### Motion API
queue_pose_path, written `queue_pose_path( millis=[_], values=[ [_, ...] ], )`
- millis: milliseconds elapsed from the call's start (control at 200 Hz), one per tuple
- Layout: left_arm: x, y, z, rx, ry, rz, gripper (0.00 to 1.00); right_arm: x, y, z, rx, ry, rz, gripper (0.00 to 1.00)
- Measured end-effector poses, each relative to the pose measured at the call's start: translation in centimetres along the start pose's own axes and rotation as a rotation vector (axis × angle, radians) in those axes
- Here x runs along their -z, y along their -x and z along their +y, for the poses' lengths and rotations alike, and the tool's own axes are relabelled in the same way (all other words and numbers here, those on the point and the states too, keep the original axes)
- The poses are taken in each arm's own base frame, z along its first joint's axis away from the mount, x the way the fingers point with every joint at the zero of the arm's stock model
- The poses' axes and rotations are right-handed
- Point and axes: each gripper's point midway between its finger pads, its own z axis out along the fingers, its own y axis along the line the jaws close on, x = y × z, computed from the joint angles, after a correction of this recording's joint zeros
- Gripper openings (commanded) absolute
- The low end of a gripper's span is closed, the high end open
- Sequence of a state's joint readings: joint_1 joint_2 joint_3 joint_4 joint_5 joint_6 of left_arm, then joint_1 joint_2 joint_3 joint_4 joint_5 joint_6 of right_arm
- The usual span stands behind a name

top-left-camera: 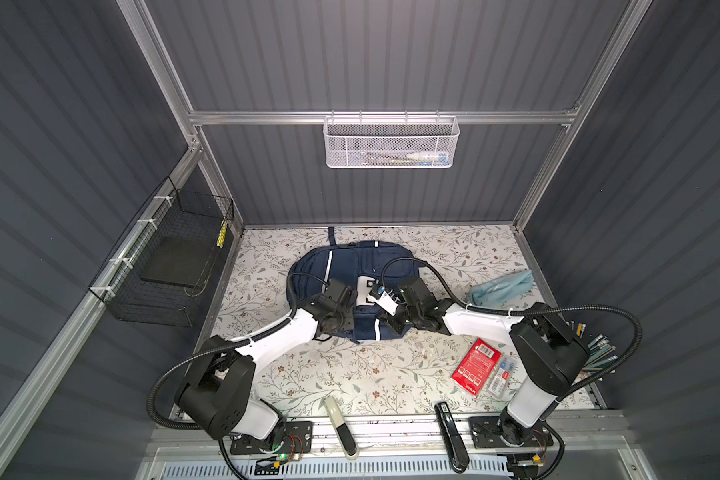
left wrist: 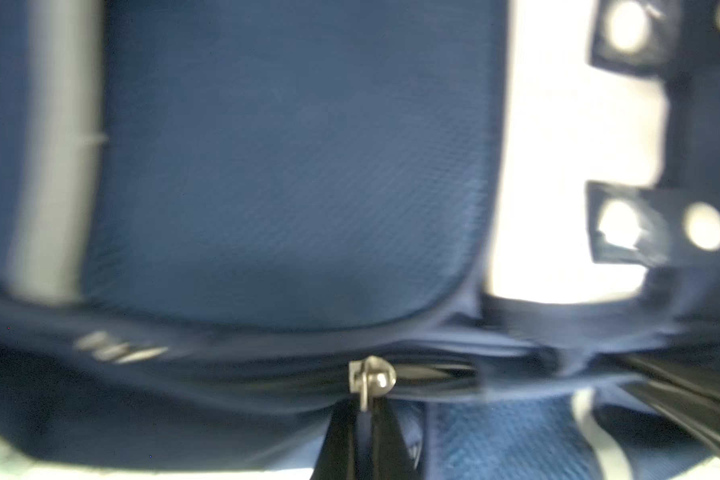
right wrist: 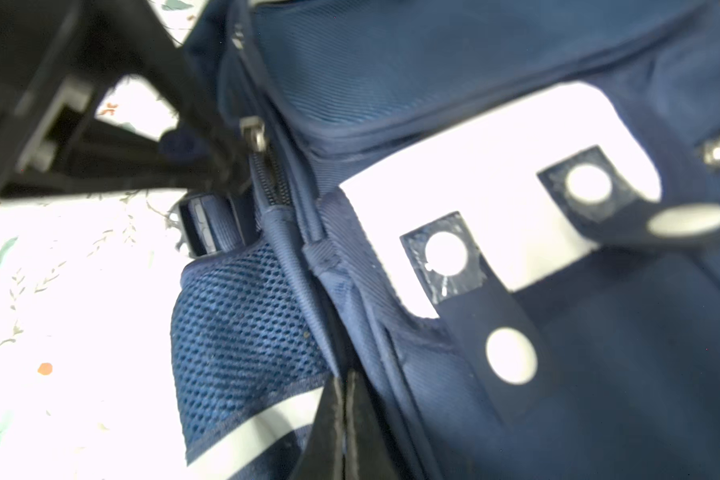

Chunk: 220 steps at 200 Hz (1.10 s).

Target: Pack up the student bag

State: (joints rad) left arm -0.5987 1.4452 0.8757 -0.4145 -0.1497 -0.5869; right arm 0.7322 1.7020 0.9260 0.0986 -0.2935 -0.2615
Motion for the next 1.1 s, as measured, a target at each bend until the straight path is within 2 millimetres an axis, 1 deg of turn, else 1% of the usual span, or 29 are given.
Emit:
queue_pose_path(
  millis=[120,255,340,375,425,520,565,595,630,690,715,745,796,901,961,1011,1051,1101],
  values=[
    [0.6,0.5,1.7,0.006,0.027,-0.003,0.0,0.5,0.1,-0.1,0.004,-0.016,-0.01,0.0],
    [1.1,1.7,4.5,0.053,0.035,0.004,0.0,1.1,0.5,-0.5,-0.007,-0.031,-0.038,0.0],
    [1.9,2.7,7.0,0.101,0.058,-0.01,0.0,1.5,0.6,-1.2,-0.031,-0.046,-0.046,0.0],
    [2.5,3.3,7.7,0.111,0.06,-0.027,0.0,1.7,0.6,-1.7,-0.045,-0.059,-0.049,0.0],
    [3.3,4.0,7.8,0.112,0.045,-0.046,0.0,1.9,0.7,-2.5,-0.065,-0.083,-0.054,0.0],
    [4.7,5.0,6.5,0.091,-0.023,-0.071,0.0,2.5,0.9,-4.0,-0.094,-0.15,-0.065,0.01],
    [5.1,5.0,6.0,0.093,-0.06,-0.072,0.0,2.9,1.0,-4.8,-0.103,-0.179,-0.067,0.23],
    [5.3,5.0,5.6,0.094,-0.084,-0.072,0.0,3.2,0.9,-5.3,-0.108,-0.196,-0.067,0.33],
    [5.5,4.8,4.9,0.089,-0.101,-0.07,0.0,3.6,0.8,-5.8,-0.114,-0.22,-0.065,0.41],
    [5.6,4.2,3.5,0.066,-0.107,-0.066,0.0,4.4,0.7,-6.3,-0.11,-0.254,-0.069,0.47],
    [5.6,3.8,2.6,0.049,-0.114,-0.06,0.0,4.7,0.8,-6.2,-0.108,-0.262,-0.074,0.49],
    [5.6,3.2,1.5,0.031,-0.128,-0.052,0.0,4.8,0.9,-5.8,-0.099,-0.258,-0.082,0.51],
    [5.8,2.4,-0.2,0.006,-0.158,-0.035,0.0,4.9,1.7,-4.5,-0.064,-0.236,-0.103,0.55],
    [6.1,1.1,-3.1,-0.013,-0.237,-0.008,0.0,4.2,3.8,-0.7,0.013,-0.158,-0.168,0.65],
    [6.3,0.9,-4.0,-0.01,-0.269,-0.001,0.0,3.6,4.8,1.0,0.059,-0.13,-0.198,0.67],
    [6.4,0.8,-4.4,0.003,-0.287,0.005,0.0,2.7,5.4,2.2,0.088,-0.11,-0.203,0.67],
    [6.5,0.8,-4.6,0.015,-0.297,0.008,0.0,1.9,5.7,2.7,0.108,-0.101,-0.199,0.66],
    [6.7,0.7,-4.7,0.026,-0.302,0.013,0.0,0.9,6.1,2.9,0.125,-0.105,-0.197,0.64]
  ],
)
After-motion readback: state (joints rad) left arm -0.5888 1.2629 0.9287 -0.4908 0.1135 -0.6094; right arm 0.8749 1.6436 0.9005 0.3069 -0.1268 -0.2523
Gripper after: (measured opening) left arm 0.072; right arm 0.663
